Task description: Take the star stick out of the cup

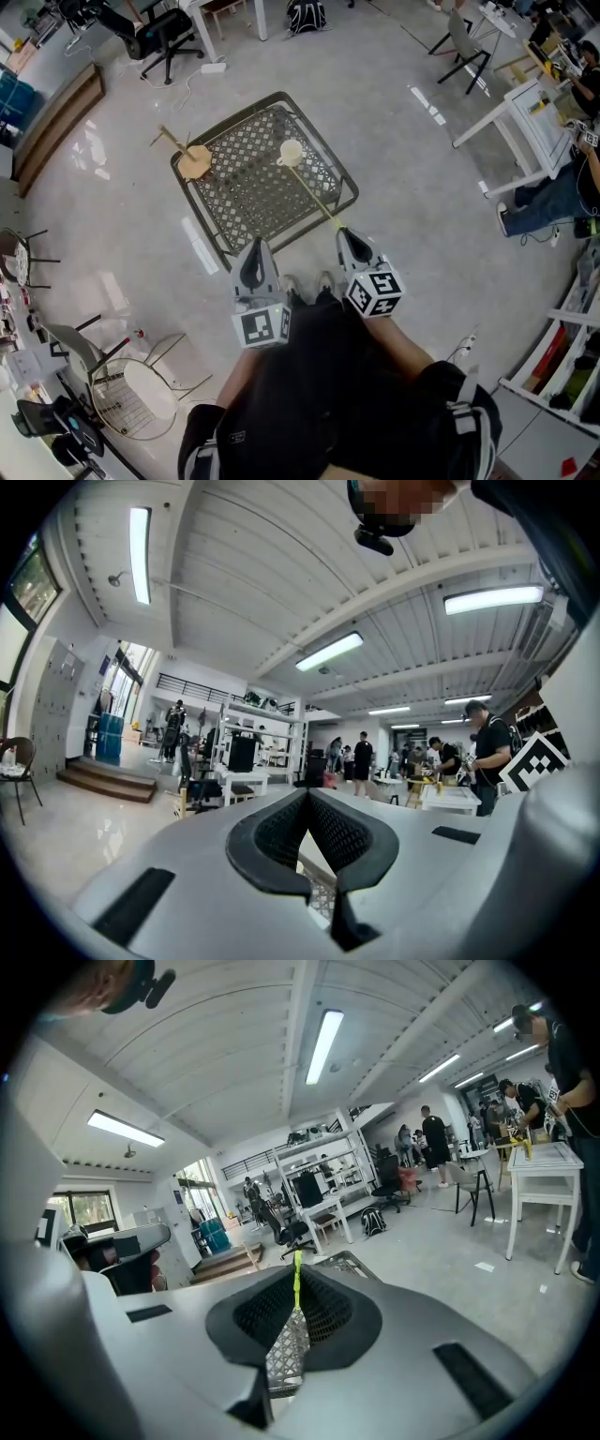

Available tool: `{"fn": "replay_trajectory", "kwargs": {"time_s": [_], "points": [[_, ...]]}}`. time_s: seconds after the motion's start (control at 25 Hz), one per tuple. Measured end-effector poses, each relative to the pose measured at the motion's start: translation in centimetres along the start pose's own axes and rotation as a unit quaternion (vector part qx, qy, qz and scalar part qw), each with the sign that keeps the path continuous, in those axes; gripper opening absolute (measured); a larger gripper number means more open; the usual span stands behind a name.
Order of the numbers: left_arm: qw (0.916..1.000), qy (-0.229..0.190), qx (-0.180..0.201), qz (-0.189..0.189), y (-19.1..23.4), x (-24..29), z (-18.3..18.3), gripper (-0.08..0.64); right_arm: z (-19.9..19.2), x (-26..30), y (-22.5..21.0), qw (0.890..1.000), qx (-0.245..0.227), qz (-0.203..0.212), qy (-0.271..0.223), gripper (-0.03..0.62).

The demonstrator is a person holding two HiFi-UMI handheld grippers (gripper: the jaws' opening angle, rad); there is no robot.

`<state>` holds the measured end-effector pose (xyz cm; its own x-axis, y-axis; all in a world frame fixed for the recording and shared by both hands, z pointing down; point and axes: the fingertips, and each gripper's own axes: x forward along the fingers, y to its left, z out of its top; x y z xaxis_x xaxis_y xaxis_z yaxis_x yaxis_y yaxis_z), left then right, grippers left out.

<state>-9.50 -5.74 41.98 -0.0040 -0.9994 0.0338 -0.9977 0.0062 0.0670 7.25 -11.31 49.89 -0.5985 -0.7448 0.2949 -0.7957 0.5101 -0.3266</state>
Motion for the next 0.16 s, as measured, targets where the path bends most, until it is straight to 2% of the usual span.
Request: {"fn": "replay_trajectory", "kwargs": {"time_s": [0.16], "points": [[1.0000,-0.001,0.000,0.000,-0.07,-0.06,0.21,0.015,0.08,-0.10,0.09,1.000,-0.001,0.001,0.001,0.020]]}}
